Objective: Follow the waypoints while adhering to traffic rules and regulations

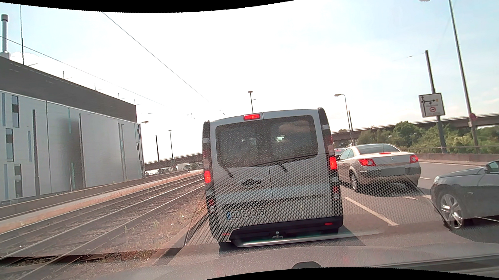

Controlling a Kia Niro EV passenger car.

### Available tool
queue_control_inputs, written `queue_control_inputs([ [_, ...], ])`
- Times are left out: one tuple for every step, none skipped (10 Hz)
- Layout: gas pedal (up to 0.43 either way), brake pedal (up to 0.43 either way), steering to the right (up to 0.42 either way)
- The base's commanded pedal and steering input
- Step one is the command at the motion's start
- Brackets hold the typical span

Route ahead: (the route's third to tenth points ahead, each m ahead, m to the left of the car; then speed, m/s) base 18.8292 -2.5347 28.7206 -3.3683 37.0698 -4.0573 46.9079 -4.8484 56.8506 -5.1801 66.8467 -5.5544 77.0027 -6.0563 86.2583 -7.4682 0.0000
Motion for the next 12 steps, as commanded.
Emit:
queue_control_inputs([
  [0.0,0.299,-0.015],
  [0.0,0.299,-0.015],
  [0.0,0.299,-0.015],
  [0.0,0.299,-0.015],
  [0.0,0.299,-0.015],
  [0.0,0.299,-0.016],
  [0.0,0.299,-0.015],
  [0.0,0.299,-0.016],
  [0.0,0.299,-0.016],
  [0.0,0.299,-0.015],
  [0.0,0.299,-0.015],
  [0.0,0.299,-0.016],
])
